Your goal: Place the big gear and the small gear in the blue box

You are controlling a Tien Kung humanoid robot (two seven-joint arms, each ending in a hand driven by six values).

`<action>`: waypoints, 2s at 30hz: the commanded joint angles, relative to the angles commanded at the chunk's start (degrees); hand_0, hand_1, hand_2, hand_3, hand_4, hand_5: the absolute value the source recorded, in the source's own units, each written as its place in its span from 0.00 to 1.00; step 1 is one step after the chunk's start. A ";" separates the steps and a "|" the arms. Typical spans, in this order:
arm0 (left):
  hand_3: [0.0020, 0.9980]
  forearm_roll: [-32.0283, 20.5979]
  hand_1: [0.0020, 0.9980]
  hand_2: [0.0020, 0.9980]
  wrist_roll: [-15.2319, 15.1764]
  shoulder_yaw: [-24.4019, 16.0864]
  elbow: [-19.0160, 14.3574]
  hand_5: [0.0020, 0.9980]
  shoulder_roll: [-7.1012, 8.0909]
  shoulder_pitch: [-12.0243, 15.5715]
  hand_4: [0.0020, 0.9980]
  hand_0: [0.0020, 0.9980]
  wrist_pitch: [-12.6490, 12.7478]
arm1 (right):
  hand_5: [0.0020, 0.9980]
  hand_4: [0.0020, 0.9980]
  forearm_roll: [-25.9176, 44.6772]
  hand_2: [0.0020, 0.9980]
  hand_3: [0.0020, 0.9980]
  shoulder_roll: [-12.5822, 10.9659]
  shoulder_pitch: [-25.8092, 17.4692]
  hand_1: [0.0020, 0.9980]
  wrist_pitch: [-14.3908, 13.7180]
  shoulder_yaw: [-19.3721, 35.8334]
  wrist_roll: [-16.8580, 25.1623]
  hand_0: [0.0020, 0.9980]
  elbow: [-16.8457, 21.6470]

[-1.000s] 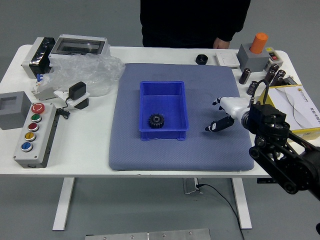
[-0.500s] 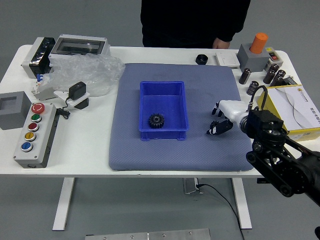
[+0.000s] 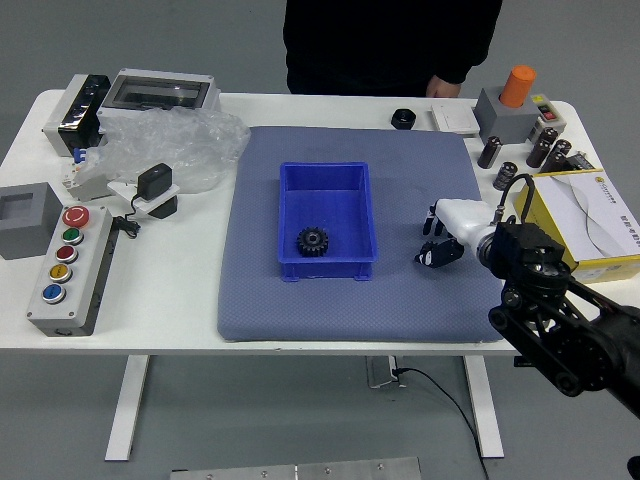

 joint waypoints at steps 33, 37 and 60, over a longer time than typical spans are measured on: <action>0.86 -0.39 0.82 0.83 -0.09 0.21 0.00 0.30 -0.20 -0.04 0.75 0.85 0.03 | 0.10 0.77 -4.17 0.44 0.50 1.05 -1.45 0.41 -0.72 -0.74 -1.98 0.54 1.21; 0.86 -0.42 0.82 0.83 -0.10 0.25 0.00 0.30 -0.22 -0.06 0.75 0.85 0.02 | 0.04 0.76 -4.85 0.40 0.46 1.20 -1.44 0.38 -0.92 -0.60 -1.96 0.48 0.81; 0.86 -0.49 0.82 0.83 -0.13 0.42 0.00 0.31 -0.15 -0.07 0.75 0.85 -0.01 | 0.00 0.62 -4.41 0.35 0.37 1.36 -1.25 0.34 -3.28 0.33 -0.87 0.37 0.24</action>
